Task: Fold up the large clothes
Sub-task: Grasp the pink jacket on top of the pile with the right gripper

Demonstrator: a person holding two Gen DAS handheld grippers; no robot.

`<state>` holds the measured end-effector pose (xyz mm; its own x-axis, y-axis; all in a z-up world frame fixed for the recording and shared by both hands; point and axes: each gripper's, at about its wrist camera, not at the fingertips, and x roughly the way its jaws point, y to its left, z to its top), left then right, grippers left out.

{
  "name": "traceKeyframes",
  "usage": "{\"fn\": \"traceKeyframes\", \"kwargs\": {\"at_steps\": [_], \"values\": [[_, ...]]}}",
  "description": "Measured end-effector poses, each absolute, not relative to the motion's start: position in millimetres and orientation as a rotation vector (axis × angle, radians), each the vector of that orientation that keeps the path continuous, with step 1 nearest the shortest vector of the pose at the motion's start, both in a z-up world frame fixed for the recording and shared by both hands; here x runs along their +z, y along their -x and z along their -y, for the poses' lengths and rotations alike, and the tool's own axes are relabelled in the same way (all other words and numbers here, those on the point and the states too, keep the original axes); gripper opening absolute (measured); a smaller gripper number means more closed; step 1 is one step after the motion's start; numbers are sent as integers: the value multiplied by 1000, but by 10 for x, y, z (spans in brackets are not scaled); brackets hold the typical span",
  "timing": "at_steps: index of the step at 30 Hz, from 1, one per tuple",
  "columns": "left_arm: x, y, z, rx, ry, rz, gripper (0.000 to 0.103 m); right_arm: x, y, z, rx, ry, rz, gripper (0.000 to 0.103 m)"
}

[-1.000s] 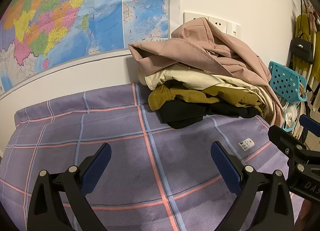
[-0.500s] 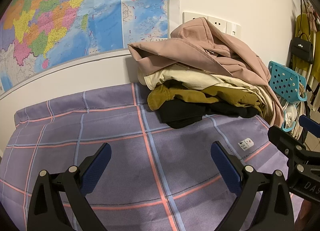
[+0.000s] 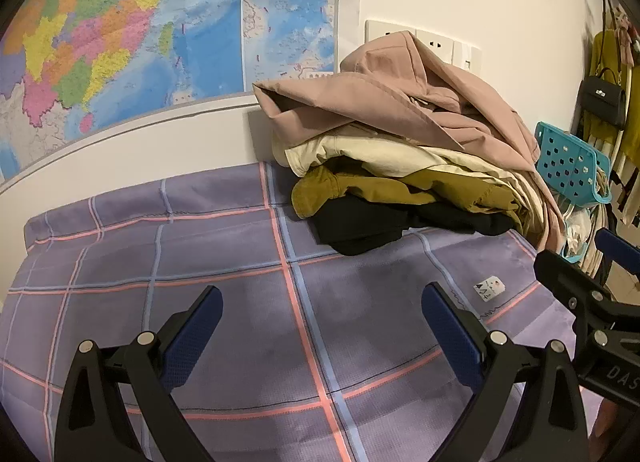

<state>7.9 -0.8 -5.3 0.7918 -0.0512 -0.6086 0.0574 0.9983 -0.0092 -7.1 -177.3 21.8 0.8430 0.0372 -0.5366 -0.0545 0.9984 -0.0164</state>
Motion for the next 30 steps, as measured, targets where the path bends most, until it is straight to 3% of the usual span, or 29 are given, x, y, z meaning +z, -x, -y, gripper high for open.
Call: {"fn": "traceKeyframes", "kwargs": {"at_steps": [13,21,30], "values": [[-102,-426,-93,-79,10,-692,96,385,-273,1862,139,99,-520,98],[-86,-836,-252,-13,-23,-691,96,913,-1326,1562,247,404,-426,98],[-142,-1142,-407,35,-36,-714,96,821,-2532,1258,380,512,-488,98]]}}
